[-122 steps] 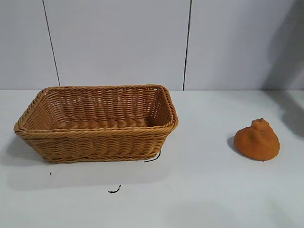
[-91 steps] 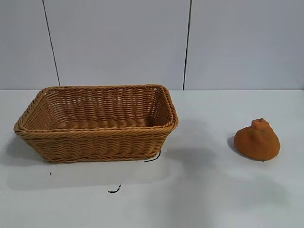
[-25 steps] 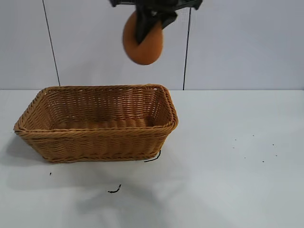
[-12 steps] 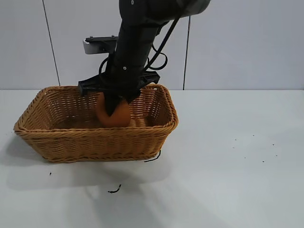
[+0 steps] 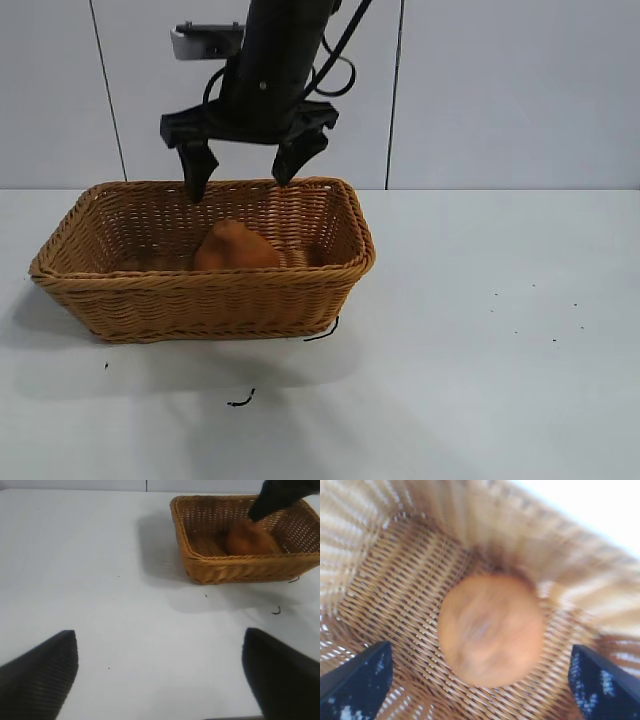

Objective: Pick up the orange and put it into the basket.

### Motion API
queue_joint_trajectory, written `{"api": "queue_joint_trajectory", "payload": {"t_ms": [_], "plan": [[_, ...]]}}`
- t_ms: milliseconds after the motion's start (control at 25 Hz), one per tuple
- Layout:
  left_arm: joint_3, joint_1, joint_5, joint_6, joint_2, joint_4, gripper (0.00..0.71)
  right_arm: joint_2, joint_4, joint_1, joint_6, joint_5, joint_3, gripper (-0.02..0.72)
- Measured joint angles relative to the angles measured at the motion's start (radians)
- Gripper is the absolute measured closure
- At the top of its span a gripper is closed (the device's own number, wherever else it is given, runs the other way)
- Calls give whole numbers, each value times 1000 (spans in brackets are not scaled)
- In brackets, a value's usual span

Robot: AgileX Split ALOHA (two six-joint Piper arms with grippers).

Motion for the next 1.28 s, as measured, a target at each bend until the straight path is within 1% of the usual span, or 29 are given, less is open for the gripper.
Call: {"api": "queue_joint_trajectory", "payload": {"t_ms": [280,400,520,640,760,840,960,1120,1280], "plan": [[0,0,0,0,0,0,71,0,-10,-263,0,51,1,6],[0,0,0,0,0,0,71,0,-8,-345,0,86,3,6],[0,0,0,0,0,0,71,0,29,-387,0,89,6,6],[0,0,0,0,0,0,71,0,57,-389,0,89,6,6],[0,0,0,0,0,0,71,-22,64,-389,-1,88,37,6],[0,0,0,0,0,0,71,-57,55,-389,-1,87,98,6],[0,0,0,0,0,0,71,-150,45,-389,-1,87,242,10],[0,0,0,0,0,0,71,-357,46,-389,-9,85,504,19],[0,0,0,0,0,0,71,-623,52,-389,-18,86,798,20]]}}
